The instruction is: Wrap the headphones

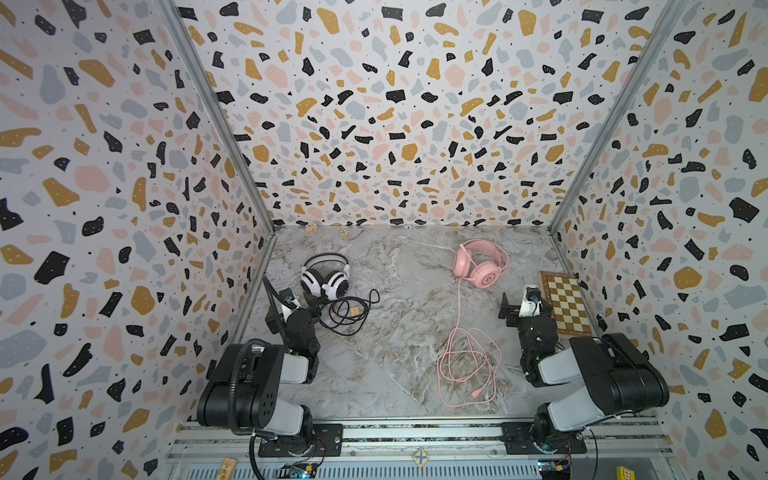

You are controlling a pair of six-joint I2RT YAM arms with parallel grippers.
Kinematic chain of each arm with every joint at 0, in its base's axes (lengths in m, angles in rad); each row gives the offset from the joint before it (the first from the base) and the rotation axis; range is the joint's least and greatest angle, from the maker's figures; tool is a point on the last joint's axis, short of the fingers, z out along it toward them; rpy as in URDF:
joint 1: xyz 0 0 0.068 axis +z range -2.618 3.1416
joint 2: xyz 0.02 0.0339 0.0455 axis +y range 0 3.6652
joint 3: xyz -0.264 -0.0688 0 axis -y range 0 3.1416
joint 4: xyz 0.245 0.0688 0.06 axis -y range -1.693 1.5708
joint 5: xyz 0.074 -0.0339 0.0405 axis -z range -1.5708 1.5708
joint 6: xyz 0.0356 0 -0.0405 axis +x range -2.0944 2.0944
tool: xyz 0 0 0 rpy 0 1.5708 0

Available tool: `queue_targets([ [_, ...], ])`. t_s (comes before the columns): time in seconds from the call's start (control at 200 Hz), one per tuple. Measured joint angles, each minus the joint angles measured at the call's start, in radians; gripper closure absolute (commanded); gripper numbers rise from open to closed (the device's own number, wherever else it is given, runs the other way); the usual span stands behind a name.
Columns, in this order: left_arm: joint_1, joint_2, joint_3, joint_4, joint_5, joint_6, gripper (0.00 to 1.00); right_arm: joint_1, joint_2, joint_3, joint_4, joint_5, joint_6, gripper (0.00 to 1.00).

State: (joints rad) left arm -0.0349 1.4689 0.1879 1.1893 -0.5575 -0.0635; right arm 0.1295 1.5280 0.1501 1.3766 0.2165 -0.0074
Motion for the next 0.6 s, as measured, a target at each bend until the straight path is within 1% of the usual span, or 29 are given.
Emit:
queue_targets([
  [0.25, -0.002, -0.006, 0.000, -0.005, 0.015, 0.003, 0.00, 0.005, -0.005, 0.000, -0.003, 0.012, -0.002, 0.01],
  [0.32, -0.021, -0.055, 0.016, -0.080, 0.018, 0.019, 0.00, 0.011, -0.053, -0.005, -0.034, 0.021, -0.003, 0.01],
  [0.375, -0.050, -0.124, 0.069, -0.212, 0.016, 0.015, 0.00, 0.018, -0.148, -0.007, -0.096, 0.027, -0.002, 0.01],
  [0.45, -0.076, -0.211, 0.181, -0.363, 0.038, -0.014, 0.00, 0.020, -0.331, 0.014, -0.248, 0.038, 0.032, 0.00],
  [0.531, -0.084, -0.283, 0.260, -0.431, 0.056, -0.092, 0.00, 0.003, -0.517, 0.083, -0.439, 0.026, 0.127, 0.00],
  [0.601, -0.084, -0.346, 0.278, -0.470, 0.085, -0.172, 0.00, -0.050, -0.612, 0.153, -0.558, -0.050, 0.216, 0.00],
])
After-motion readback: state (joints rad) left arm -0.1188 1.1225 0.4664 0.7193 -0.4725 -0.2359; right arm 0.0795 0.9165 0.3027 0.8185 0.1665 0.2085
